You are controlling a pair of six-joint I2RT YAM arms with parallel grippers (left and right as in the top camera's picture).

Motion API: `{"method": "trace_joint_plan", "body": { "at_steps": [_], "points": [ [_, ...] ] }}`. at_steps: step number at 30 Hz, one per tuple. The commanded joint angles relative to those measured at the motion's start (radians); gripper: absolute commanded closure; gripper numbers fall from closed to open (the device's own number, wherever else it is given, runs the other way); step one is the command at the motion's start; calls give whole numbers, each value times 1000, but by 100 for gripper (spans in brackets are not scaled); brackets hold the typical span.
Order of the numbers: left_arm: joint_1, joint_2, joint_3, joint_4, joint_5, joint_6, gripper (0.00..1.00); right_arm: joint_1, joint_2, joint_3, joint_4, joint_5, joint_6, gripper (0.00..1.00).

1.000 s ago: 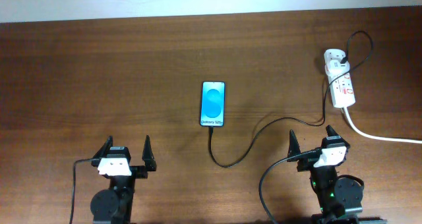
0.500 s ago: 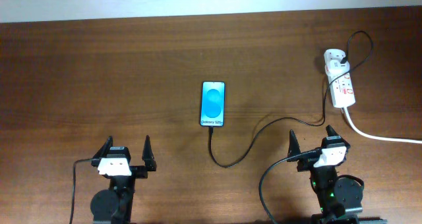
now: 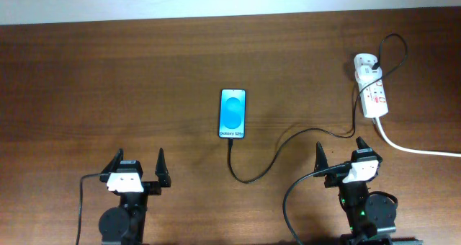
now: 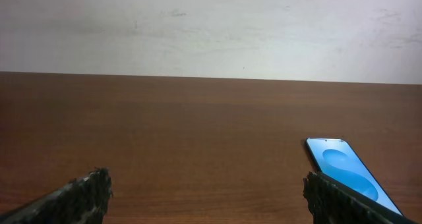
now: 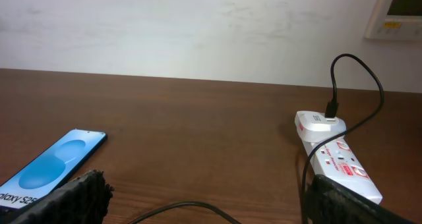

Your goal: Plug charger to phone and switch on socket

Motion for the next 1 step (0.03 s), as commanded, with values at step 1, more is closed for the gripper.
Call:
{"method": "trace_joint_plan", "body": {
  "at_steps": [1],
  "points": [
    [6, -6, -3, -6, 11, 20, 1, 10, -7, -5, -5, 12, -6, 2]
  ]
}}
